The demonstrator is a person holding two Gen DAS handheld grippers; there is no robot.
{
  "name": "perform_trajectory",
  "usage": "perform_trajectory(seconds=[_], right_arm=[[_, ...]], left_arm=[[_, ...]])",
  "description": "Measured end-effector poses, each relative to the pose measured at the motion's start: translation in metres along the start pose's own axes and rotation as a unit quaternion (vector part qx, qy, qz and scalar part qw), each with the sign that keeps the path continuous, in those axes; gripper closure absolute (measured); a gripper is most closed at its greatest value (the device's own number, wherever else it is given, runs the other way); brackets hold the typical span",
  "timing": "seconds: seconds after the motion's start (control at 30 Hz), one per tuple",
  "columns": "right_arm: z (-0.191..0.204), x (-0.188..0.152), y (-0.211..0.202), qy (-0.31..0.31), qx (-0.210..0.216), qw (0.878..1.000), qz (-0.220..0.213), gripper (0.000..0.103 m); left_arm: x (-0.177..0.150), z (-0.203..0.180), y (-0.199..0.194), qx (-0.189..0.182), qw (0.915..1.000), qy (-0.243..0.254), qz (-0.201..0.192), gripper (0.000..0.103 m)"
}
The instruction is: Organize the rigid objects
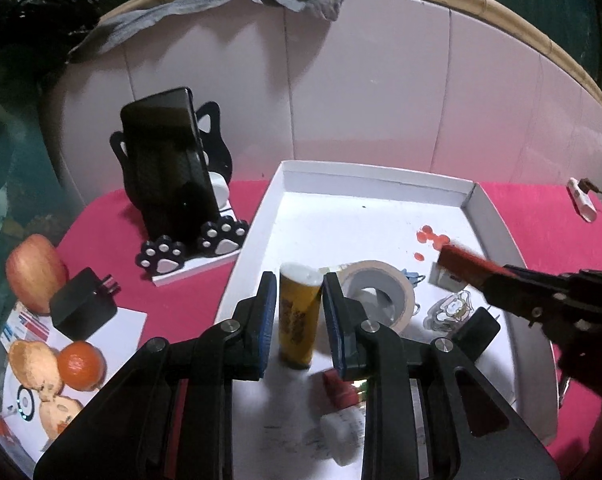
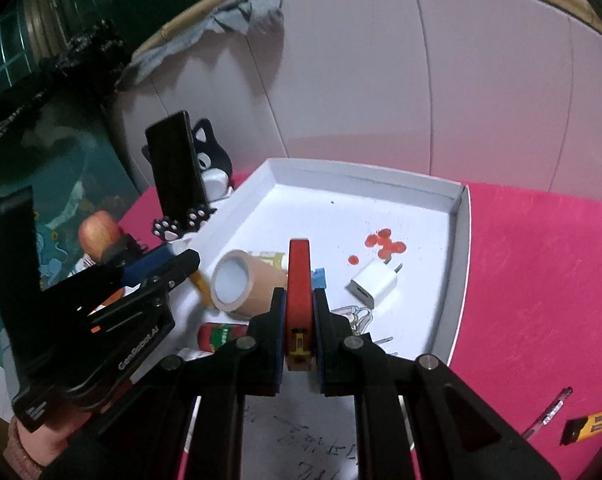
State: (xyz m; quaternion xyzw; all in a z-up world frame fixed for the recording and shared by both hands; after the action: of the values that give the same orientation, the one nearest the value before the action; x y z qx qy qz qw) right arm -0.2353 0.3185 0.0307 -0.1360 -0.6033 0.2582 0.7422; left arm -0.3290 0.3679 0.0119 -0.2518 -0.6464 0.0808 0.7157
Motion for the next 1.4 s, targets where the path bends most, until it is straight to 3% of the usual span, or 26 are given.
perform_trajectory(seconds=[0.23,0.3,0.33,0.37,0.4,0.43,0.47,0.77,1.4], right_arm=[[0.003,-0.005,0.000,-0.014,-0.003,1.000,-0.003,0.092],[0.004,-0.004,-0.004,-0.022,-0.008,1.000,-0.012,0.085],[0.004,-0.003,-0.008,-0.025,-0.012,0.999,-0.018,0.065],[0.003,-0.002,-0.012,-0.026,-0.017,0.999,-0.024,0.032],[0.002,-0.001,-0.015,-0.027,-0.018,0.999,-0.029,0.017],[-0.003,0.002,-0.020,-0.024,-0.030,0.998,-0.043,0.008],[-0.006,0.003,-0.024,-0.022,-0.032,0.998,-0.049,0.000],[-0.030,0.015,-0.060,0.012,-0.043,0.995,-0.087,0.000],[-0.068,0.018,-0.124,0.064,-0.050,0.987,-0.136,0.000]], left_arm=[[0.001,-0.003,-0.002,-0.001,0.9999,-0.009,-0.005,0.080],[0.003,0.000,-0.007,0.002,0.9997,-0.020,-0.010,0.075],[0.004,0.001,-0.009,0.002,0.9997,-0.023,-0.012,0.071],[0.005,0.001,-0.013,0.002,0.9995,-0.027,-0.014,0.048],[0.006,0.003,-0.016,0.008,0.9994,-0.029,-0.017,0.024],[0.007,0.006,-0.020,0.021,0.9991,-0.030,-0.022,0.015],[0.009,0.010,-0.025,0.032,0.9986,-0.029,-0.030,0.012],[0.017,-0.007,-0.047,0.026,0.9979,-0.027,-0.053,0.012],[0.018,-0.072,-0.072,-0.015,0.9982,0.000,-0.058,0.012]])
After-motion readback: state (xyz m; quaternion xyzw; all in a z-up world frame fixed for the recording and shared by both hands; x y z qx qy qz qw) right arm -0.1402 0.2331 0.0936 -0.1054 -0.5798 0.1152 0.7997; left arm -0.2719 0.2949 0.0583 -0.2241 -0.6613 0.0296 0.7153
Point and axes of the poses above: each gripper's, at about its wrist camera, not at the fingertips, and y roughly the way its jaws point, z to its left, x to its top, the point moved 9 cm from there along y, roughly the way its jaws point, and after that the axes turned 12 degrees about -z, right-handed, at the moved point
